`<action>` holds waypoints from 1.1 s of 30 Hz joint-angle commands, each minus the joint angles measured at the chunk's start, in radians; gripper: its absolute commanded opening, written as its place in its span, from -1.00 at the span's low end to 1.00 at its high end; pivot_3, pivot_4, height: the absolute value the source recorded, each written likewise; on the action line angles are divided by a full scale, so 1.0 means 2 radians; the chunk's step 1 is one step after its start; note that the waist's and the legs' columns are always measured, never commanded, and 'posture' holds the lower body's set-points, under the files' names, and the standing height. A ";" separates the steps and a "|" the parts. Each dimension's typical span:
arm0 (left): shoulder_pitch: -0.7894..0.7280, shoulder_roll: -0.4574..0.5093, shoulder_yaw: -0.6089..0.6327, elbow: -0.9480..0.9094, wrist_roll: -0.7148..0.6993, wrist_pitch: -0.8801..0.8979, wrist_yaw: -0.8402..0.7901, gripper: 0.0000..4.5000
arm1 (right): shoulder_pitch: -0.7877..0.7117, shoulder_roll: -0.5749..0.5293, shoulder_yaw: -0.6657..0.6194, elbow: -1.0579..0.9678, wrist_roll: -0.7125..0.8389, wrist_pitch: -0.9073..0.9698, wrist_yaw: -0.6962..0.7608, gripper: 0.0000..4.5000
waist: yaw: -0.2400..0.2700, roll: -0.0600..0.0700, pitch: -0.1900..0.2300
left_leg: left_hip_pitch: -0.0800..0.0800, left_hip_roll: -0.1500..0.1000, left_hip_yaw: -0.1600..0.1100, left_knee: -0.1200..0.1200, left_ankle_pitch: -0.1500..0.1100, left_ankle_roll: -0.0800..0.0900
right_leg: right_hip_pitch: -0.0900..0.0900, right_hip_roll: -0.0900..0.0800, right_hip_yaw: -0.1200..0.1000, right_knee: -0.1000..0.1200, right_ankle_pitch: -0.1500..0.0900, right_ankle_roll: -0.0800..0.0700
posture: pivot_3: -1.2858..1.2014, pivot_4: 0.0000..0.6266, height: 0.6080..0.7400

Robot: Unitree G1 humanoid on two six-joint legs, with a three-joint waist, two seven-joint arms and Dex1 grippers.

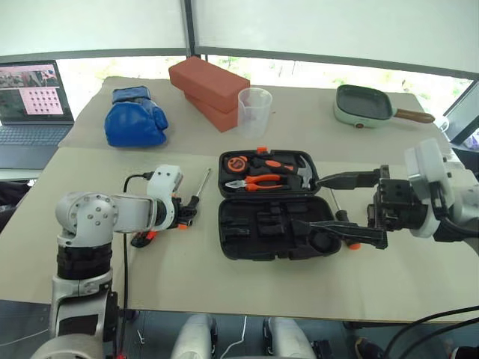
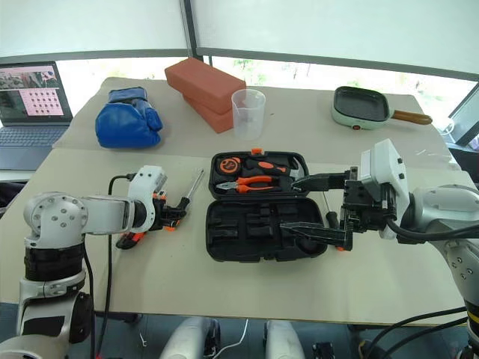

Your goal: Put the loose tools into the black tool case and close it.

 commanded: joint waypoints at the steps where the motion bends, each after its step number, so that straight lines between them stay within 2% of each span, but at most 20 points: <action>1: -0.056 0.067 -0.059 -0.012 0.077 -0.152 -0.155 -0.62 | 0.009 -0.002 -0.023 -0.016 0.011 0.003 -0.007 1.00 | -0.001 0.000 0.000 | 0.000 0.000 0.000 0.000 0.000 0.000 | 0.000 0.000 0.000 0.000 0.000 0.000 | 0.03 -0.52 0.98; 7: -0.090 0.141 -0.217 -0.009 0.212 -0.386 -0.455 -0.62 | 0.033 -0.004 -0.042 -0.029 0.020 0.010 -0.019 1.00 | 0.001 0.000 0.000 | 0.000 0.000 0.000 0.000 0.000 0.000 | 0.001 0.000 0.000 -0.002 0.000 0.000 | 0.03 -0.52 0.98; 9: -0.097 0.145 -0.260 0.016 0.259 -0.458 -0.540 -0.62 | 0.040 -0.004 -0.050 -0.033 0.024 0.012 -0.025 1.00 | 0.001 0.000 0.000 | -0.001 0.000 0.001 0.000 0.000 0.000 | 0.000 0.000 -0.001 -0.002 0.000 0.000 | 0.03 -0.52 0.98; 11: -0.115 0.124 -0.303 0.059 0.305 -0.510 -0.594 -0.62 | 0.054 -0.004 -0.061 -0.039 0.028 0.015 -0.031 1.00 | 0.003 0.000 0.000 | -0.002 0.000 0.002 0.000 0.000 0.001 | 0.000 0.000 -0.001 -0.002 0.000 0.000 | 0.03 -0.52 0.98; 14: -0.134 0.088 -0.335 0.102 0.356 -0.552 -0.632 -0.62 | 0.072 -0.003 -0.073 -0.044 0.028 0.017 -0.039 1.00 | 0.004 0.000 0.000 | -0.002 0.000 0.002 0.001 0.000 0.001 | 0.000 0.000 -0.001 -0.002 0.000 0.000 | 0.03 -0.52 0.98; 18: -0.155 0.051 -0.369 0.127 0.402 -0.556 -0.679 -0.62 | 0.114 -0.002 -0.091 -0.053 0.009 0.015 -0.047 1.00 | 0.003 0.000 0.000 | -0.003 0.000 0.000 0.002 -0.001 0.002 | 0.000 0.000 -0.001 -0.003 0.000 0.001 | 0.03 -0.52 0.98; 21: -0.169 0.015 -0.391 0.169 0.449 -0.549 -0.677 -0.62 | 0.152 -0.003 -0.107 -0.051 -0.020 0.007 -0.050 1.00 | 0.003 0.000 0.000 | -0.005 0.000 0.000 0.004 -0.001 0.003 | -0.001 0.000 -0.001 -0.003 0.000 0.002 | 0.03 -0.52 0.98; 28: -0.175 -0.050 -0.380 0.229 0.498 -0.536 -0.651 -0.62 | 0.183 0.006 -0.131 -0.056 -0.031 0.005 -0.053 1.00 | 0.000 0.000 0.000 | -0.006 0.000 -0.001 0.005 -0.002 0.003 | -0.001 0.000 -0.001 -0.002 0.000 0.003 | 0.03 -0.52 0.98; 33: -0.182 -0.078 -0.374 0.259 0.520 -0.528 -0.639 -0.62 | 0.180 0.008 -0.131 -0.057 -0.030 0.006 -0.060 1.00 | 0.001 0.000 0.000 | -0.006 -0.001 -0.001 0.006 -0.002 0.004 | -0.001 0.000 -0.001 -0.002 0.000 0.003 | 0.03 -0.52 0.98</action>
